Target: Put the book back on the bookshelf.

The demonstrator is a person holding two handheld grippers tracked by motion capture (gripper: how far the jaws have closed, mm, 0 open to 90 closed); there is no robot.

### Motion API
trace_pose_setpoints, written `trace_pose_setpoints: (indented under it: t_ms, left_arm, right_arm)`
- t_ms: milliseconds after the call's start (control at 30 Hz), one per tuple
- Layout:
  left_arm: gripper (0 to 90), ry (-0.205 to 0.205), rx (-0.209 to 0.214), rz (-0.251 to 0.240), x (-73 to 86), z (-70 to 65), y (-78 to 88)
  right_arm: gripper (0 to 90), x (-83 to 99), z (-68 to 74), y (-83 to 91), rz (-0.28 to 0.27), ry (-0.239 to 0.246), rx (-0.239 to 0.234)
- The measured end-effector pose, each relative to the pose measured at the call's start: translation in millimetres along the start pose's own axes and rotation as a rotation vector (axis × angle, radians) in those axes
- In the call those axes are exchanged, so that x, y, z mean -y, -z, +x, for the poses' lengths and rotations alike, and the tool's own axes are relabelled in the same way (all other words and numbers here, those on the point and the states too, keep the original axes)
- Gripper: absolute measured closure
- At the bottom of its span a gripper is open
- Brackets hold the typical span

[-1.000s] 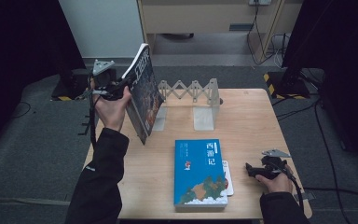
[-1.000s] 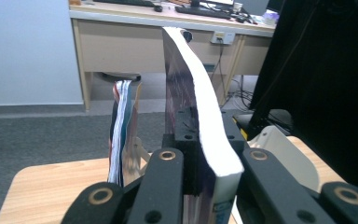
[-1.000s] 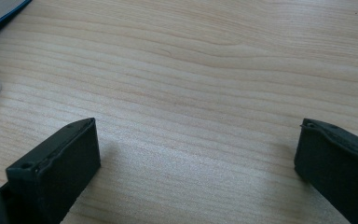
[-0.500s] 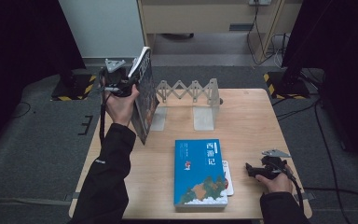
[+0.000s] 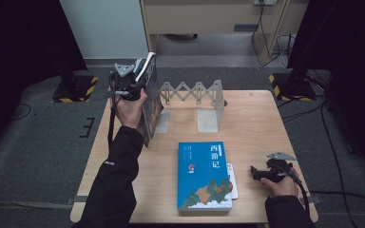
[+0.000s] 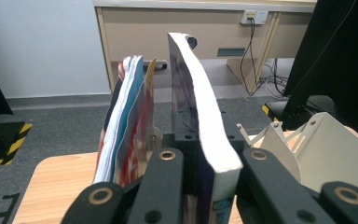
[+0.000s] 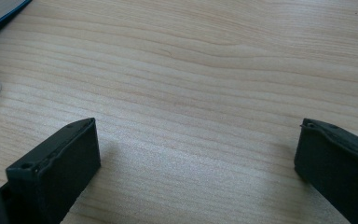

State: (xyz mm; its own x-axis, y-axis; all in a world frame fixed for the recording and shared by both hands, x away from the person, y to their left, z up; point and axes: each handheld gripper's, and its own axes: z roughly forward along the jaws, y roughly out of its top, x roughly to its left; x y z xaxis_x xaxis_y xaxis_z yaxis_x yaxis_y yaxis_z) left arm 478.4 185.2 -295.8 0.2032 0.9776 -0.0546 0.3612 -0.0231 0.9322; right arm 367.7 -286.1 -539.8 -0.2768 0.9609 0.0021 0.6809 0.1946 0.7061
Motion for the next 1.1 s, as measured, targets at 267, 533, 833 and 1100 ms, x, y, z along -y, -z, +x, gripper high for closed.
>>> trace_pose_setpoints:
  t_ms: [267, 533, 833, 1100]
  left_arm:
    - [82.1, -0.007, -0.008, 0.007, 2.7, -5.2, -4.6]
    - [82.1, 0.002, -0.023, -0.015, 7.2, -7.2, -10.9]
    - [82.1, -0.006, -0.043, -0.022, 12.8, -9.1, -14.8]
    - [82.1, -0.001, -0.04, -0.026, 18.2, -11.6, -17.5]
  right_arm:
    - [0.3, 0.0, 0.0, 0.0, 0.0, 0.0, 0.0]
    - [0.3, 0.0, 0.0, 0.0, 0.0, 0.0, 0.001]
    - [0.3, 0.0, 0.0, 0.0, 0.0, 0.0, 0.0]
    - [0.3, -0.1, 0.1, 0.0, 0.0, -0.001, 0.001]
